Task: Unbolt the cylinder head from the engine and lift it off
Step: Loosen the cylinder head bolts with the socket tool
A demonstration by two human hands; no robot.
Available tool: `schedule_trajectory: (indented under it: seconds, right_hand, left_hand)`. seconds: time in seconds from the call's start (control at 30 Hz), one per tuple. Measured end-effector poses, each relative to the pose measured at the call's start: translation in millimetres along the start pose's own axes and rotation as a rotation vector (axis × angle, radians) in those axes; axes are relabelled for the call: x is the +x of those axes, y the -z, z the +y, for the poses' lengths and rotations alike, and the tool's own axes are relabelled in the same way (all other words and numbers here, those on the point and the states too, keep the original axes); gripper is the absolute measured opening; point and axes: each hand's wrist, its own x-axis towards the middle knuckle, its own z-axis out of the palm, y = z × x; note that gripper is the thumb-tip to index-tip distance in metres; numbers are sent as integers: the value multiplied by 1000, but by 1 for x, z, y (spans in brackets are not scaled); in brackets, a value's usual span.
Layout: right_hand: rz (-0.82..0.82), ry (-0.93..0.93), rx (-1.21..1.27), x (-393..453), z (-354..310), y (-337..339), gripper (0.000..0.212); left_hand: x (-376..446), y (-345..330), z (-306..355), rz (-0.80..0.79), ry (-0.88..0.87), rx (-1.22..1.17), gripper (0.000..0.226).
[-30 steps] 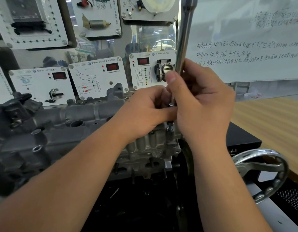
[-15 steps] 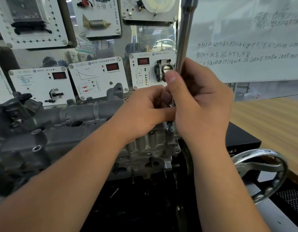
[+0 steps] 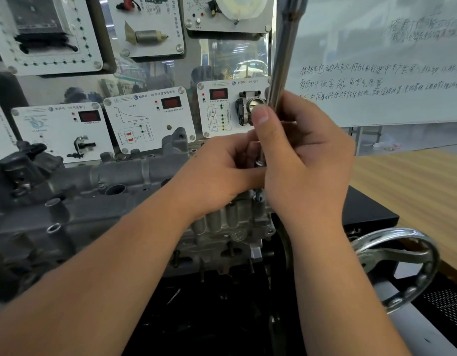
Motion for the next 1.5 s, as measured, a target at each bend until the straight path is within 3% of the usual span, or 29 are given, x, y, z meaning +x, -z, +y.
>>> schedule_trajectory:
  seconds: [0.13,0.3,0.43,0.53,0.73,0.8,1.0,1.17,1.3,1.4,1.5]
  right_hand:
    - [-6,15,-5,0,0,2,19]
    - [-19,-34,117,1,2,0,45]
    - [-6,-58,100,1,3,-3,36]
    - [39,-30,28,0,5,-2,21]
    - [10,-59,69,2,4,0,35]
    - [-9,-52,71,3,4,0,37]
    - [28,-34,26,2,6,0,12]
    - [-19,-25,-5,3,8,3,29]
    - [-39,-48,29,5,6,4,38]
    - [-91,-53,68,4,4,1,31]
    - [-37,-52,73,3,2,-1,18]
  left_hand:
    - [-3,3,-2,-26,29,-148,10]
    - [-1,2,-2,-11,21,-132,10]
    - [1,2,-3,20,-4,-39,21]
    - [-1,2,-3,23,-13,-43,16]
    - [-1,4,-5,-44,31,-174,8]
    - [-1,4,-3,-44,21,-157,19]
    - [2,2,-5,43,28,-39,24]
    - [-2,4,-8,-27,50,-241,19]
    - [-1,2,-5,-28,49,-230,23]
    - [0,4,-4,24,35,-115,19]
    - [1,3,-4,47,34,-65,28]
